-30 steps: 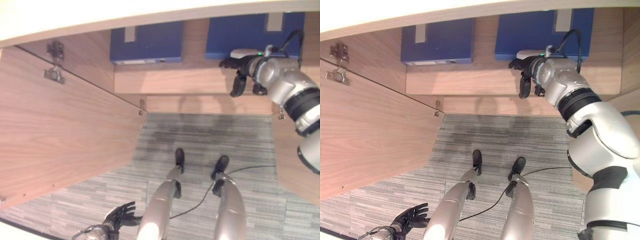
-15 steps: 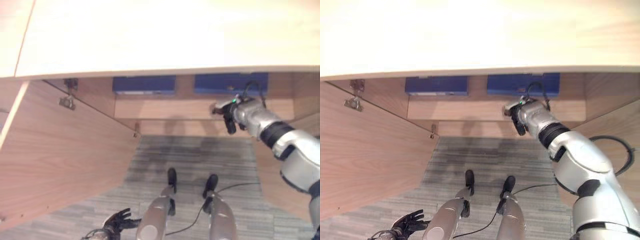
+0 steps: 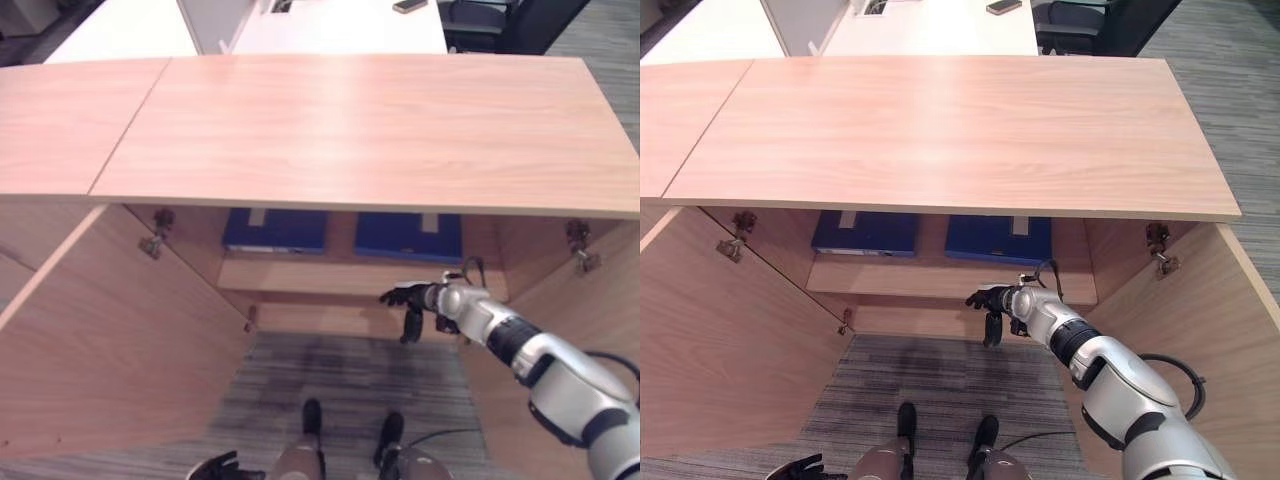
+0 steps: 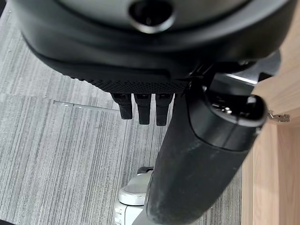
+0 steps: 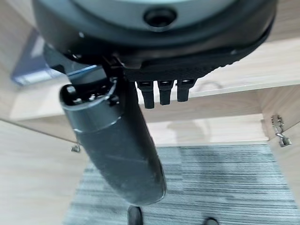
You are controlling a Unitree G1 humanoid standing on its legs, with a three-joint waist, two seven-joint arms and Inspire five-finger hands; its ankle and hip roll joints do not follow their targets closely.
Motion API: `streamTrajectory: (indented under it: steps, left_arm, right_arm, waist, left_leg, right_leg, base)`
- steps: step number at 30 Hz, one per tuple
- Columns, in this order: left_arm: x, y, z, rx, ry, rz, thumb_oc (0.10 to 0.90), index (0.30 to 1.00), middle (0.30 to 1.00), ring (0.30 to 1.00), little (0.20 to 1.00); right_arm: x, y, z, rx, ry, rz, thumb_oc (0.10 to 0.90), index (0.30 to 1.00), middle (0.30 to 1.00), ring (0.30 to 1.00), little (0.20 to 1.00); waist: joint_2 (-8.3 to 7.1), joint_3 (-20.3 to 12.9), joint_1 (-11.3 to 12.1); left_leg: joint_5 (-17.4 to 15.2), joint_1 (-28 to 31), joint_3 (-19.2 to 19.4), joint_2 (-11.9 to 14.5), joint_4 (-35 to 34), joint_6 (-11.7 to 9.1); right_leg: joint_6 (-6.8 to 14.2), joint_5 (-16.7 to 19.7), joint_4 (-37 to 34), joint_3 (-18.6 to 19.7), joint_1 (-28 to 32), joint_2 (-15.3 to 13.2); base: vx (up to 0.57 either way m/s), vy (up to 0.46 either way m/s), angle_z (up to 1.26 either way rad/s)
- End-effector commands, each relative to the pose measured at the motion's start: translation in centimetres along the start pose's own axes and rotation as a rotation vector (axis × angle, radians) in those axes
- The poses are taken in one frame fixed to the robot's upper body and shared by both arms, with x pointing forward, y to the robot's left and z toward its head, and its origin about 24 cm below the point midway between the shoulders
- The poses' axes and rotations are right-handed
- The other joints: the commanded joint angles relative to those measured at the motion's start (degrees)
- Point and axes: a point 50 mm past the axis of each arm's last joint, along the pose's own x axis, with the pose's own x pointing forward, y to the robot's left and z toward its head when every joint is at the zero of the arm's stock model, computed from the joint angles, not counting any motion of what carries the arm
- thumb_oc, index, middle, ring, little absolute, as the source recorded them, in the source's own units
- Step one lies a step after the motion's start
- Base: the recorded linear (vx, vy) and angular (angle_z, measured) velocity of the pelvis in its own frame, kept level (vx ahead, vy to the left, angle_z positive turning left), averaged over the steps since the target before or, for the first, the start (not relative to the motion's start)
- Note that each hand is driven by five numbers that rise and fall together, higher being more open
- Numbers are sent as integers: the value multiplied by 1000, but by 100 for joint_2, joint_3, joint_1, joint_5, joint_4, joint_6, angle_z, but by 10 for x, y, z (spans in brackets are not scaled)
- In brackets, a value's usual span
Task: Put the empty folder in the office cabinet
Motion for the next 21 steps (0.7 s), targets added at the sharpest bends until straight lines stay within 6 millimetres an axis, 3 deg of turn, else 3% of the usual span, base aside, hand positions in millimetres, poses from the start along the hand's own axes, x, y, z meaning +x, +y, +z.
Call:
streamTrajectory:
  steps: [1,6,12,13,14,15,16,17,19,21]
  left_arm:
    - [-6,17,-22,62,58,59,800,900,900,900,900]
    - [-8,3,-46,89,128,41,800,900,900,900,900]
    - [-9,-3,-54,128,156,41,800,900,900,900,900]
    - [-9,-4,-57,140,167,43,800,900,900,900,900]
    - [-4,-3,-37,290,123,104,800,900,900,900,900]
    - [-4,-3,-37,290,123,104,800,900,900,900,900]
    - [0,-27,-32,215,145,60,800,900,900,900,900]
    - [-1,-32,-37,175,138,46,800,900,900,900,900]
    - [-3,-40,-48,155,174,44,800,900,900,900,900]
    - [-1,-47,-40,144,155,37,800,900,900,900,900]
  right_arm:
    - [-9,-27,16,179,-153,-142,800,900,900,900,900]
    - [-6,33,-31,530,-124,-136,800,900,900,900,900]
    - [-12,68,-59,768,-81,-159,800,900,900,900,900]
    - [-14,80,-69,890,-71,-186,800,900,900,900,900]
    - [-12,90,-66,953,-79,-191,800,900,900,900,900]
    - [-12,90,-66,953,-79,-191,800,900,900,900,900]
    - [-17,99,-63,1075,-129,-262,800,900,900,900,900]
    - [-19,112,-76,1144,-64,-291,800,900,900,900,900]
    - [-26,120,-74,1275,-102,-348,800,900,900,900,900]
    - [-34,134,-81,1397,-94,-385,800,900,900,900,900]
  waist:
    - [-140,-276,21]
    - [70,-693,-228]
    - [193,-765,-378]
    - [213,-768,-469]
    - [184,-755,-592]
    - [175,-764,-590]
    - [82,-755,-741]
    - [44,-743,-781]
    - [-11,-740,-882]
    - [-39,-743,-1034]
  left_leg:
    - [-51,973,-461,-46,-85,42]
    - [-439,1469,-255,-369,-1060,201]
    - [-658,1504,-88,-647,-1072,368]
    - [-713,1504,-16,-756,-1072,432]
    - [-752,1534,79,-781,-1072,443]
    - [-742,1516,80,-790,-1072,446]
    - [-809,1552,207,-856,-1072,494]
    - [-835,1568,257,-885,-1072,525]
    - [-879,1618,356,-938,-1072,573]
    - [-898,1639,487,-990,-1072,618]
  right_leg:
    - [844,-82,-687,178,570,128]
    - [1020,215,-825,225,725,-37]
    - [1203,476,-768,324,587,-286]
    - [1271,592,-750,365,489,-385]
    - [1310,643,-733,430,437,-417]
    - [1310,650,-733,434,419,-425]
    - [1386,723,-739,533,339,-465]
    - [1398,757,-743,552,307,-497]
    - [1438,812,-752,598,242,-532]
    - [1472,860,-746,648,166,-567]
  base:
    - [51,122,23]
    - [-4,210,16]
    - [-92,195,-17]
    - [-88,158,-17]
    - [-92,157,-17]
    - [-70,100,-29]
    - [-81,73,-37]
    - [-97,88,-46]
    - [-64,77,-47]
    - [-75,96,-51]
